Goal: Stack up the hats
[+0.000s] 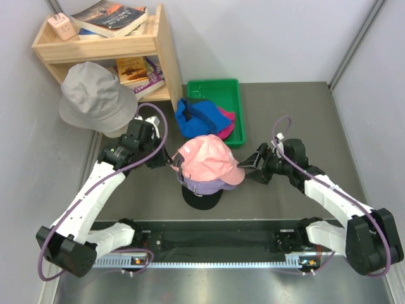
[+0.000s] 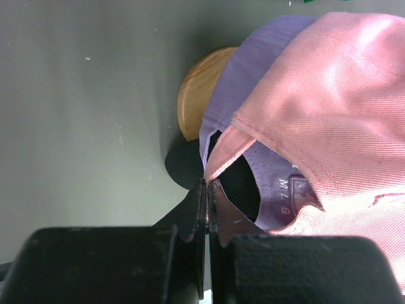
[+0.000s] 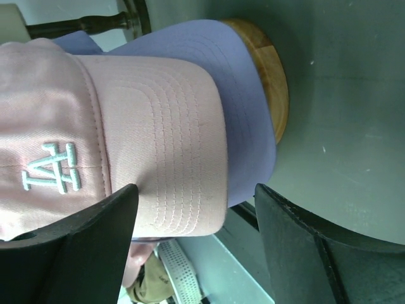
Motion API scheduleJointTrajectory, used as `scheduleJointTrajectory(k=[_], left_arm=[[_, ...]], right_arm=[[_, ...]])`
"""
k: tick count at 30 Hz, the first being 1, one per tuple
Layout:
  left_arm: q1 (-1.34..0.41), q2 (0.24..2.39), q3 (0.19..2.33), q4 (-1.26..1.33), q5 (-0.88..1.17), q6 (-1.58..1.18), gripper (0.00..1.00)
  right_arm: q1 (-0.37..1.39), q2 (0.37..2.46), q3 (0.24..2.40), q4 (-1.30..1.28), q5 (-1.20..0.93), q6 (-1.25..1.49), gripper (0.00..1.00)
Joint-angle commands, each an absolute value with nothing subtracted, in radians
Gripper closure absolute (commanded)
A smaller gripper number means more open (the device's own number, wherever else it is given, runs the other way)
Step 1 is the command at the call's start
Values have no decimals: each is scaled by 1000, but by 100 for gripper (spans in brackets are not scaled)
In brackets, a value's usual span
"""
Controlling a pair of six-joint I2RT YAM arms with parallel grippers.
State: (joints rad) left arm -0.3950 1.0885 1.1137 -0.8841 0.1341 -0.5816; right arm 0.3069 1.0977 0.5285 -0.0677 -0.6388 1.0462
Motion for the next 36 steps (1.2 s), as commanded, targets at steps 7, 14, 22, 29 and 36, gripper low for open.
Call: scheduleJointTrajectory(k=[7, 14, 22, 29, 36], left_arm=[[-394, 1065, 1103, -864, 107, -589, 100], [-394, 1060, 1095, -862, 106, -592, 100], [-394, 1058, 1091, -865, 110, -594, 100], [-394, 1048, 1081, -868, 117, -581, 100], [-394, 1052, 1075, -862, 149, -560, 100]], right_arm=[[279, 993, 442, 170, -701, 1192, 31], [275, 896, 411, 179, -693, 1267, 38], [261, 799, 417, 173, -655, 1273, 42], [259, 857, 367, 340, -667, 1325, 44], [265, 951, 364, 449, -657, 1339, 44]])
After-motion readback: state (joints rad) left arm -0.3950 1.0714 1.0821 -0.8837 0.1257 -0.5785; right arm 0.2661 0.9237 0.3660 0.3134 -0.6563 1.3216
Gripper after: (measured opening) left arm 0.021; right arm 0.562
